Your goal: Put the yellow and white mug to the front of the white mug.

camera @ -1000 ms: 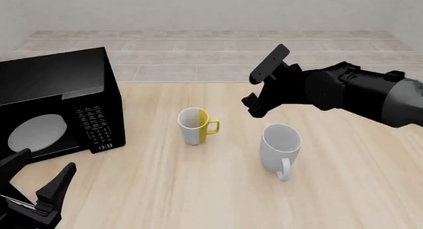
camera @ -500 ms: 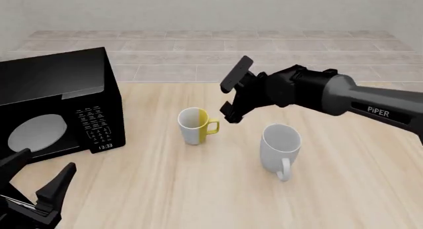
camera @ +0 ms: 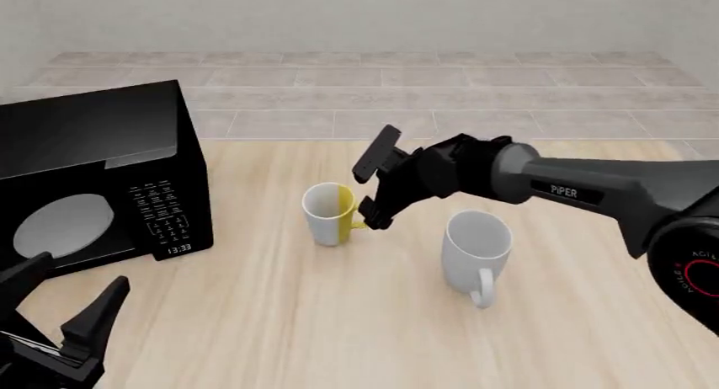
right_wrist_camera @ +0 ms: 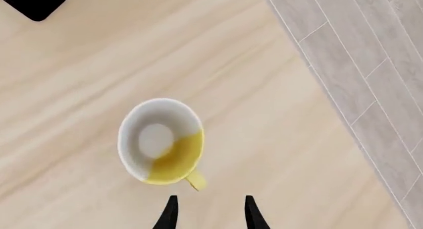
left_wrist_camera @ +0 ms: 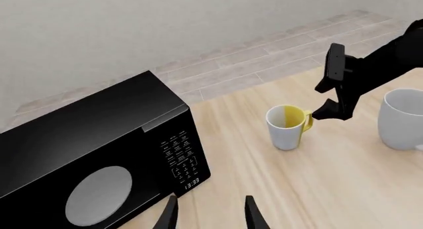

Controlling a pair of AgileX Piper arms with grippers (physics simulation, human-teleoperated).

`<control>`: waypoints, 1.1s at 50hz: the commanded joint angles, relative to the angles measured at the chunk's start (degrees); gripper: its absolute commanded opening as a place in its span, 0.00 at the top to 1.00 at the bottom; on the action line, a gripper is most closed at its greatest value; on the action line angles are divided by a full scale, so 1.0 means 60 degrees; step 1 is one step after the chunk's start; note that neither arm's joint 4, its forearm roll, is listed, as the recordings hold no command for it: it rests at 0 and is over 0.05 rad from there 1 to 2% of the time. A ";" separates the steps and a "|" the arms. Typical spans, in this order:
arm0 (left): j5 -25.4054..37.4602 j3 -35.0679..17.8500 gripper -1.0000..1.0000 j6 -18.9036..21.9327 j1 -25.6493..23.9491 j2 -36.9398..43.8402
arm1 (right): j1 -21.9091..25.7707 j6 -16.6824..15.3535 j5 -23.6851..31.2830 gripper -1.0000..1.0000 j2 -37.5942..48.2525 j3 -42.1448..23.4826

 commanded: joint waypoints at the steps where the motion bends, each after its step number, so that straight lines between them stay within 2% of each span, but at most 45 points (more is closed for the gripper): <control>1: 0.0000 0.0000 0.00 0.0000 0.0000 0.0000 | 0.0118 0.0023 -0.0047 0.00 0.0613 -0.0239; 7: 0.0000 0.0000 0.00 0.0000 0.0000 0.0000 | 0.0181 0.0039 -0.0037 0.00 0.0864 -0.0377; 8: 0.0000 0.0000 0.00 0.0000 0.0000 0.0000 | 0.0167 -0.0123 -0.0176 0.00 0.0844 -0.0283; 10: 0.0000 0.0000 0.00 0.0000 0.0000 0.0000 | 0.0263 0.0102 -0.0058 0.00 0.0995 -0.0404; 45: 0.0000 0.0000 0.00 0.0000 0.0000 0.0000 | 0.0454 0.0201 -0.0217 0.00 0.2051 -0.0800; 55: 0.0000 0.0000 0.00 0.0000 0.0000 0.0000 | 0.0647 0.0466 -0.0161 0.00 0.2159 -0.0724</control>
